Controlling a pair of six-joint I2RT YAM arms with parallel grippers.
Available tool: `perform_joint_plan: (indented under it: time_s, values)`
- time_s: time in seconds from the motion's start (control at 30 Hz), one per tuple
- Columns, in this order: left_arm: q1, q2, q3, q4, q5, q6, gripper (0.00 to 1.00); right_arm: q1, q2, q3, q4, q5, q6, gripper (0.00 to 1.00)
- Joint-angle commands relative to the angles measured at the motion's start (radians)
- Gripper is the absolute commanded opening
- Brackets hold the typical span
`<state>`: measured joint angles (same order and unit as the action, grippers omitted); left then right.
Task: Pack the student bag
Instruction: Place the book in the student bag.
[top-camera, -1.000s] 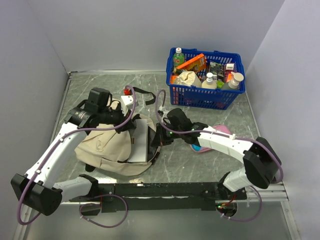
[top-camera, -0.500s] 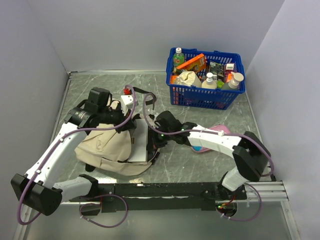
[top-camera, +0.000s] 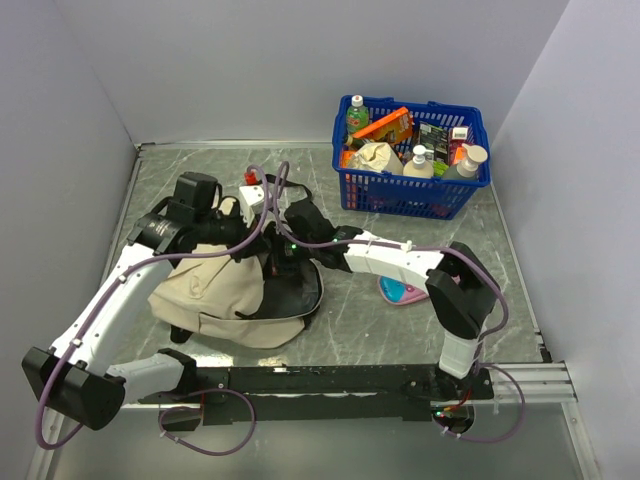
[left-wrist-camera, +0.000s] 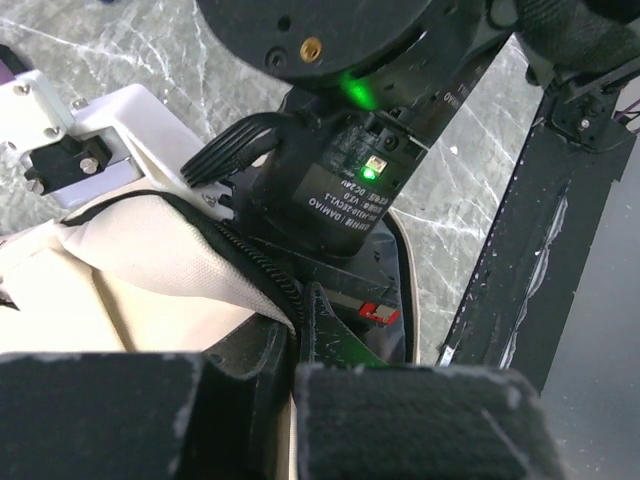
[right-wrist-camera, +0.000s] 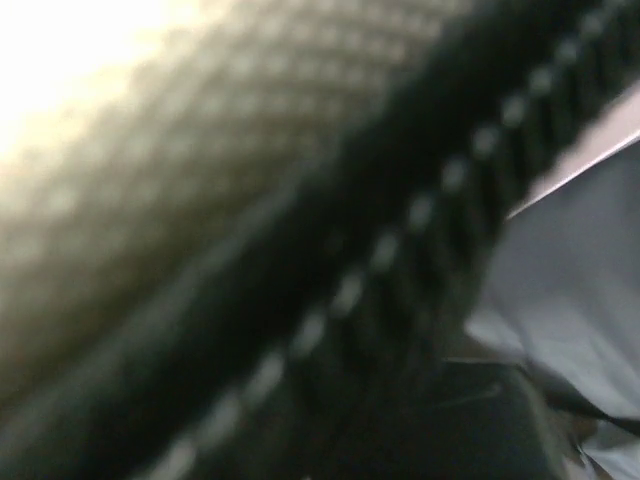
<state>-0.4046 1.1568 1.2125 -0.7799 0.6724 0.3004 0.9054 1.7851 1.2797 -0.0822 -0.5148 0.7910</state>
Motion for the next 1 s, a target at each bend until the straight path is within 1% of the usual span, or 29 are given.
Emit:
perform_joint_plan:
  time_s: [0.0, 0.1, 0.13, 0.2, 0.23, 0.27, 0.3, 0.33, 0.37, 0.4, 0.43, 0.53, 0.6, 0.63, 0.67, 0.7, 0.73, 0.8, 0.83, 0.87, 0.9, 0.93, 0.97]
  values:
    - [-0.019, -0.008, 0.050, 0.090, 0.087, 0.005, 0.01, 0.016, 0.048, 0.066, 0.075, -0.060, 0.053, 0.00]
    - [-0.017, -0.012, 0.041, 0.087, 0.085, 0.011, 0.01, 0.007, 0.060, 0.064, 0.039, -0.065, 0.031, 0.03]
    - [-0.017, -0.019, 0.036, 0.084, 0.085, 0.013, 0.01, 0.003, 0.037, 0.052, 0.018, -0.054, 0.015, 0.09]
    - [-0.019, -0.025, 0.027, 0.080, 0.079, 0.019, 0.01, -0.025, -0.004, 0.003, -0.011, -0.007, -0.004, 0.26]
    - [-0.017, -0.026, 0.019, 0.079, 0.078, 0.020, 0.01, -0.037, -0.062, -0.019, -0.036, 0.010, -0.030, 0.34]
    - [-0.019, -0.028, 0.015, 0.079, 0.075, 0.022, 0.01, -0.048, -0.100, -0.046, -0.040, 0.040, -0.042, 0.37]
    - [-0.017, -0.028, 0.010, 0.077, 0.075, 0.025, 0.01, -0.072, -0.181, -0.104, -0.044, 0.091, -0.052, 0.42]
    - [-0.016, -0.025, 0.006, 0.071, 0.075, 0.026, 0.01, -0.089, -0.222, -0.132, -0.044, 0.107, -0.068, 0.56]
    - [-0.017, -0.023, 0.002, 0.070, 0.082, 0.031, 0.01, -0.102, -0.260, -0.158, -0.048, 0.123, -0.079, 0.63]
    - [-0.017, -0.020, 0.001, 0.070, 0.084, 0.029, 0.01, -0.115, -0.332, -0.192, -0.059, 0.180, -0.094, 0.69]
    - [-0.017, -0.019, -0.004, 0.068, 0.085, 0.029, 0.01, -0.117, -0.367, -0.206, -0.073, 0.209, -0.133, 0.81]
    - [-0.017, -0.011, -0.013, 0.073, 0.096, 0.026, 0.01, -0.118, -0.464, -0.278, -0.064, 0.278, -0.162, 0.94]
    - [-0.017, -0.003, -0.010, 0.076, 0.105, 0.020, 0.01, -0.119, -0.483, -0.299, -0.082, 0.297, -0.171, 0.94]
    - [-0.019, 0.000, -0.005, 0.076, 0.108, 0.016, 0.02, -0.119, -0.481, -0.301, -0.097, 0.303, -0.180, 0.91]
    - [-0.017, 0.001, -0.002, 0.070, 0.111, 0.016, 0.02, -0.115, -0.483, -0.306, -0.106, 0.311, -0.194, 0.86]
    - [-0.017, 0.006, 0.001, 0.062, 0.116, 0.017, 0.04, -0.108, -0.496, -0.321, -0.106, 0.314, -0.231, 0.79]
    - [-0.019, 0.009, 0.008, 0.056, 0.113, 0.020, 0.08, -0.071, -0.509, -0.329, -0.105, 0.346, -0.251, 0.68]
    - [-0.019, 0.018, 0.010, 0.056, 0.107, 0.019, 0.16, -0.016, -0.562, -0.373, -0.079, 0.393, -0.314, 0.67]
    - [-0.017, 0.023, 0.010, 0.057, 0.101, 0.017, 0.24, 0.010, -0.581, -0.390, -0.073, 0.415, -0.334, 0.67]
    - [-0.019, 0.029, 0.013, 0.057, 0.099, 0.014, 0.27, 0.064, -0.598, -0.414, -0.073, 0.462, -0.346, 0.68]
    - [-0.017, 0.043, 0.028, 0.044, 0.102, 0.013, 0.31, 0.090, -0.630, -0.422, -0.073, 0.482, -0.372, 0.69]
    - [-0.017, 0.050, 0.039, 0.033, 0.092, 0.011, 0.41, 0.113, -0.644, -0.428, -0.082, 0.501, -0.381, 0.70]
    - [-0.017, 0.053, 0.048, 0.027, 0.081, 0.006, 0.44, 0.162, -0.656, -0.434, -0.086, 0.534, -0.392, 0.71]
